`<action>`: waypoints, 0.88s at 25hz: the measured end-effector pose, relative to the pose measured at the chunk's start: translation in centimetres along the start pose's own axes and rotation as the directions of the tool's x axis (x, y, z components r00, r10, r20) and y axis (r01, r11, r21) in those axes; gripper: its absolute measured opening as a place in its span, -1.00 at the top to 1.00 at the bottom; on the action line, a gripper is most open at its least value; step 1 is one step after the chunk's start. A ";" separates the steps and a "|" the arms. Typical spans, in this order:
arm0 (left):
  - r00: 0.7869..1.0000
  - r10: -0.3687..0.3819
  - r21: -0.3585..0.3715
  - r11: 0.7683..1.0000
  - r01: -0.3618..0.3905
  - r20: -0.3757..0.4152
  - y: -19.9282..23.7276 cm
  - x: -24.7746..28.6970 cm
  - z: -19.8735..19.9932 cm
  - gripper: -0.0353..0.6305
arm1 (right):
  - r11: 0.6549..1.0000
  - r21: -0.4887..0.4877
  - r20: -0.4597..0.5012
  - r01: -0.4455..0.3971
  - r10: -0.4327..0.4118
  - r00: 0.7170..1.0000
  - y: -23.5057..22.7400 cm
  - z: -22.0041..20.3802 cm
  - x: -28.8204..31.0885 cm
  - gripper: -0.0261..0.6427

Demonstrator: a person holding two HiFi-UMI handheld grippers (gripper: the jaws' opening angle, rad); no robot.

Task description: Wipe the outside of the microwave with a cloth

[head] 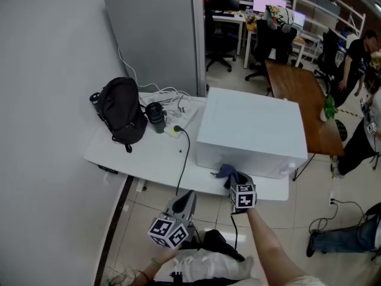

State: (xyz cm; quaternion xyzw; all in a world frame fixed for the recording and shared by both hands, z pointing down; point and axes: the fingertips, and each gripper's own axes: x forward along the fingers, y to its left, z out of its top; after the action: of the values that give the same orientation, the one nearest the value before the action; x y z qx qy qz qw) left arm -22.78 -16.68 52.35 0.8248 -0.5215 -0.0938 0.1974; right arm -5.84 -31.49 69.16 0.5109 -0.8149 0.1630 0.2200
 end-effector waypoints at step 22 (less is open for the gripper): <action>0.952 -0.292 -0.034 0.956 0.290 -0.091 -6.6 6.0 -2.3 0.94 | 0.893 0.319 0.231 0.319 -0.399 0.887 -24.6 3.0 -25.1 0.71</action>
State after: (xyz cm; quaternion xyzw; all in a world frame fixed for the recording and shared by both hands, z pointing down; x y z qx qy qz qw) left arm -13.88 -19.08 51.97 0.8940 -0.3835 -0.0878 0.2144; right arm 25.35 -24.28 54.44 0.6976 -0.6981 0.1528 0.0524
